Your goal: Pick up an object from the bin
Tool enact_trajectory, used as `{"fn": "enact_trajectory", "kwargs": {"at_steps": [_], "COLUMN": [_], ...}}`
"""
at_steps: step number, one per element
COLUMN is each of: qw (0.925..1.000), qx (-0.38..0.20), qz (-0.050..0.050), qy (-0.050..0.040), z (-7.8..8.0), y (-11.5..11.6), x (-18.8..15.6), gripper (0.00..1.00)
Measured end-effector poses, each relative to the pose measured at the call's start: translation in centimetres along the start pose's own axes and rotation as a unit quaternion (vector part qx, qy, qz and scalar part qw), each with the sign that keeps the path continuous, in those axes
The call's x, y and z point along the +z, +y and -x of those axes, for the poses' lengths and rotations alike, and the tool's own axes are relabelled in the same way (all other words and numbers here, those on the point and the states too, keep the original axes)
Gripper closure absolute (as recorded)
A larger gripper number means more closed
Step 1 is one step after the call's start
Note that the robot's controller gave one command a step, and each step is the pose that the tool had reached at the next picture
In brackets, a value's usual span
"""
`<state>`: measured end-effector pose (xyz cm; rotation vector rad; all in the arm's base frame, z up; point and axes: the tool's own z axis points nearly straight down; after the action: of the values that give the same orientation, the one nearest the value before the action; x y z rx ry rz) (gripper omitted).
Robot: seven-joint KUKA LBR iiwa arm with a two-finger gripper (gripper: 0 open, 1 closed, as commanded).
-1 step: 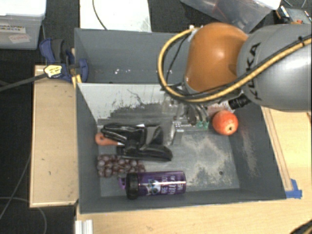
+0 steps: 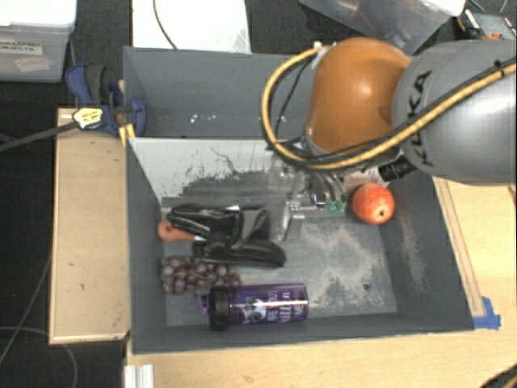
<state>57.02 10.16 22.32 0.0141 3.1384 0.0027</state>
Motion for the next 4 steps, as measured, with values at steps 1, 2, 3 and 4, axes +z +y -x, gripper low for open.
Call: {"fn": "enact_trajectory", "kwargs": {"at_steps": [1,2,3,4], "qw": [1.0000,0.9999,0.9952,0.9934], "qx": [-0.001,0.013,0.098,0.115], "qz": [0.001,0.000,0.000,0.001], "qy": [-0.0001,-0.0038,-0.0008,-0.0031], "z": [-0.2,0.5,-1.2,0.5], "y": [3.6,3.9,4.5,4.6], "x": [5.0,5.9,10.8,13.3], "gripper": [0.00,0.00,0.00,0.00]}}
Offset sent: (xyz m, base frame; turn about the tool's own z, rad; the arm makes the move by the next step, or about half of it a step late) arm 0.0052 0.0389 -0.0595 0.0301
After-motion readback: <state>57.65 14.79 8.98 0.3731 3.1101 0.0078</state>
